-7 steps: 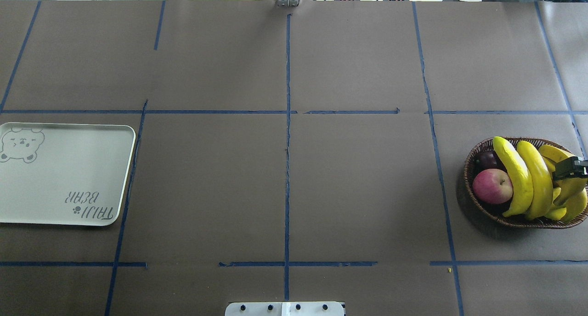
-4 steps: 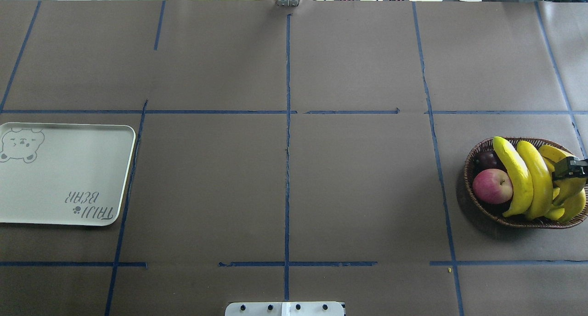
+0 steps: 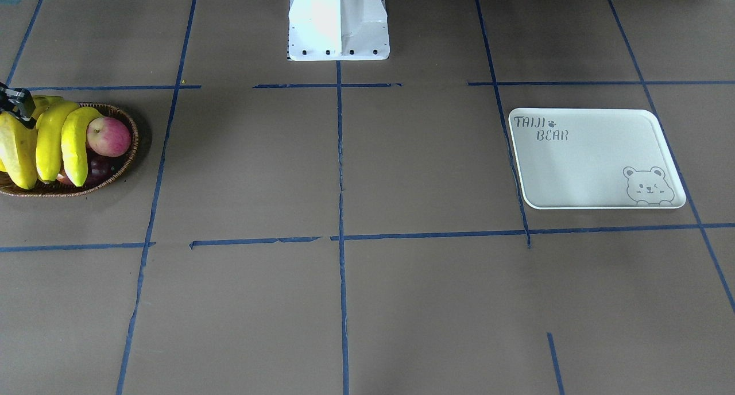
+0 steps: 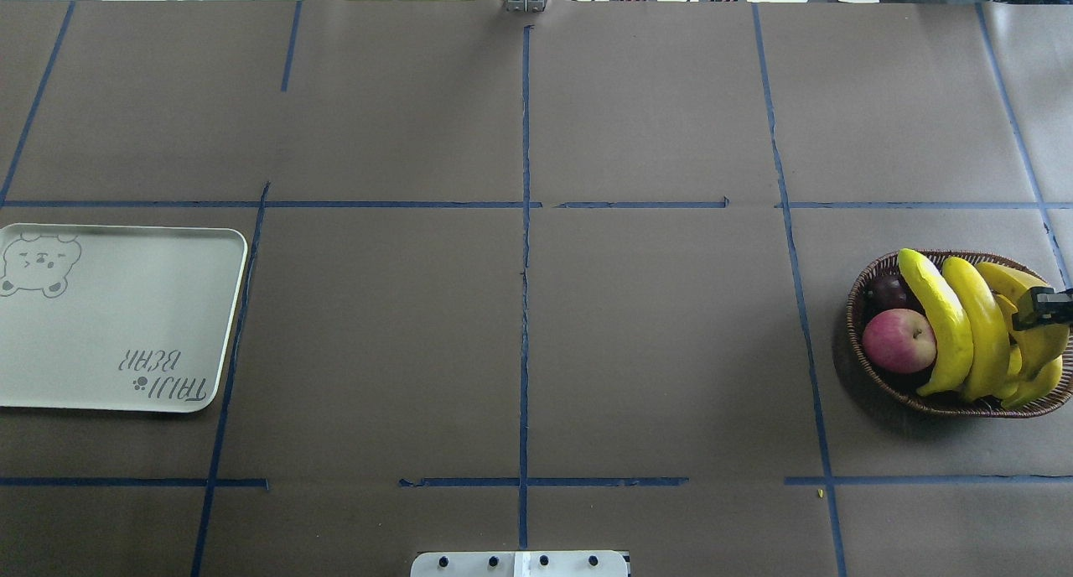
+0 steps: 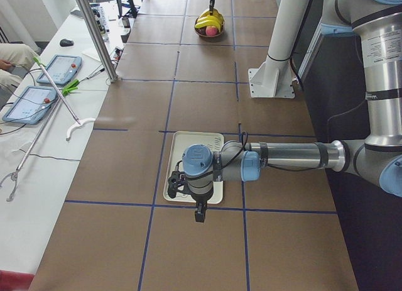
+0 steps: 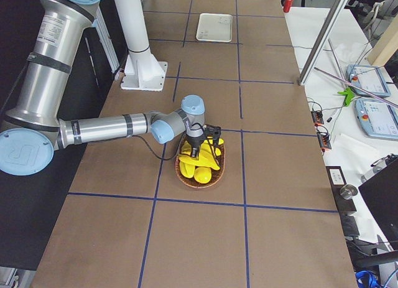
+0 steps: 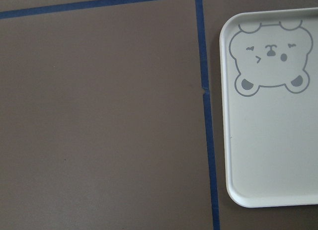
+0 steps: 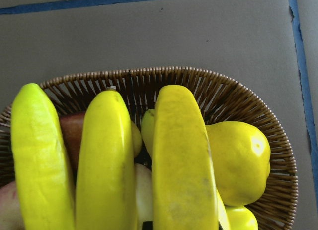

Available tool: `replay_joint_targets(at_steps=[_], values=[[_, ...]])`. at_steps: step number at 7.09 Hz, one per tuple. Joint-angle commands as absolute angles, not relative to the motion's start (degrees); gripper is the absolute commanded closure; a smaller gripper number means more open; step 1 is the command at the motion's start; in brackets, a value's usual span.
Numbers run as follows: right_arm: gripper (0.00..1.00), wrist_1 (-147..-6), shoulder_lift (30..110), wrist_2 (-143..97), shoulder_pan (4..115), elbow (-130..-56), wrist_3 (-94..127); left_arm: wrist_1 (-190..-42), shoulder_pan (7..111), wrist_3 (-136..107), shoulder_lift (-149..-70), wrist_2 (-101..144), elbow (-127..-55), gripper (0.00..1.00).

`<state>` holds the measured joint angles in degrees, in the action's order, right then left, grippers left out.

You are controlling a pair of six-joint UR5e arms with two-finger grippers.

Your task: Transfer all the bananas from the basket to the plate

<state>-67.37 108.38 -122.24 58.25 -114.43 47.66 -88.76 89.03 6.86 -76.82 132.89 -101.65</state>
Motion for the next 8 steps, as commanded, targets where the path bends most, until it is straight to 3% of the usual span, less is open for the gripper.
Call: replay_joint_targets(at_steps=[1, 5, 6, 8], values=[[1.0, -67.76, 108.37, -122.96, 59.23, -119.07, 46.94, -88.86, 88.95, 6.86, -76.9, 133.15, -102.04, 0.0], [1.0, -67.68, 102.42, -129.02, 64.16, -121.11, 42.28, -89.12, 85.69, 6.33, -80.92, 133.24, -107.02, 0.0], [1.0, -67.76, 97.87, -130.33, 64.07, -119.37, 42.36, -88.95, 85.69, 6.15, -86.25, 132.98, -105.92, 0.0], [1.0, -67.41, 88.38, -139.16, 63.81, -111.23, 42.19, -89.11, 84.65, -6.39, -89.03, 142.23, -106.69, 0.0]])
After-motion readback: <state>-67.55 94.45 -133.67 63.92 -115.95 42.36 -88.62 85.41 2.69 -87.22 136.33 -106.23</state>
